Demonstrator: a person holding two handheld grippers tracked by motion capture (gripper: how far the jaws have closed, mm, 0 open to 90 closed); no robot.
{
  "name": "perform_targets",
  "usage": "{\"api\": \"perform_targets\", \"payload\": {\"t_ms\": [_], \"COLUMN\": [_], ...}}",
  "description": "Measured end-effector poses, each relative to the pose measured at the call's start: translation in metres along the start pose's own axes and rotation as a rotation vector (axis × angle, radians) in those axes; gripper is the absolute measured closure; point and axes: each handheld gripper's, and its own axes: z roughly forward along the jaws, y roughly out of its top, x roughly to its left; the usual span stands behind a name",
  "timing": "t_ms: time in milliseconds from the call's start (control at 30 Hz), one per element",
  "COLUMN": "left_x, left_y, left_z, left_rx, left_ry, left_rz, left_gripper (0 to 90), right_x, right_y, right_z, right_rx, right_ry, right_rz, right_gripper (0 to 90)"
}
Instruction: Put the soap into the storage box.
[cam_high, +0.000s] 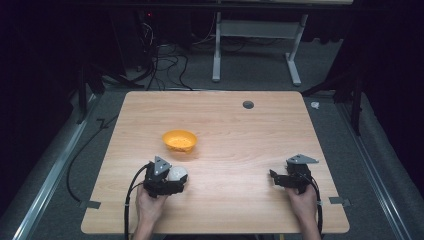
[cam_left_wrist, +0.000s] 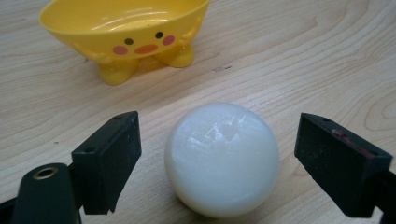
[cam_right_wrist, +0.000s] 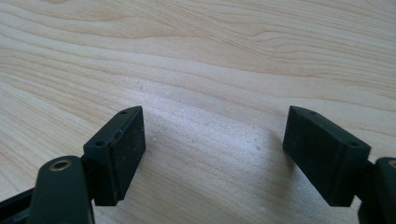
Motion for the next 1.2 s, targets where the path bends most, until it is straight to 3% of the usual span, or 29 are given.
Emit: {"api": "perform_targets", "payload": {"t_ms": [267,1200], "left_x": [0.0,-0.006], "left_y": [-0.006,-0.012], "left_z": [0.013,0.034], "left_rx": [0.035,0.103], "left_ry": [0.003,0.01], "left_rz": [-0.016,0.005], "left_gripper": [14.6,16.5], "right_x": [0.0,0.0], "right_y": [0.0,0.0], "right_z": [0.0,0.0], "right_rx": [0.0,0.0], "right_ry": [0.001,0.0], "right_rz": [-0.001,-0.003], "right_gripper": [21.9,21.9]}}
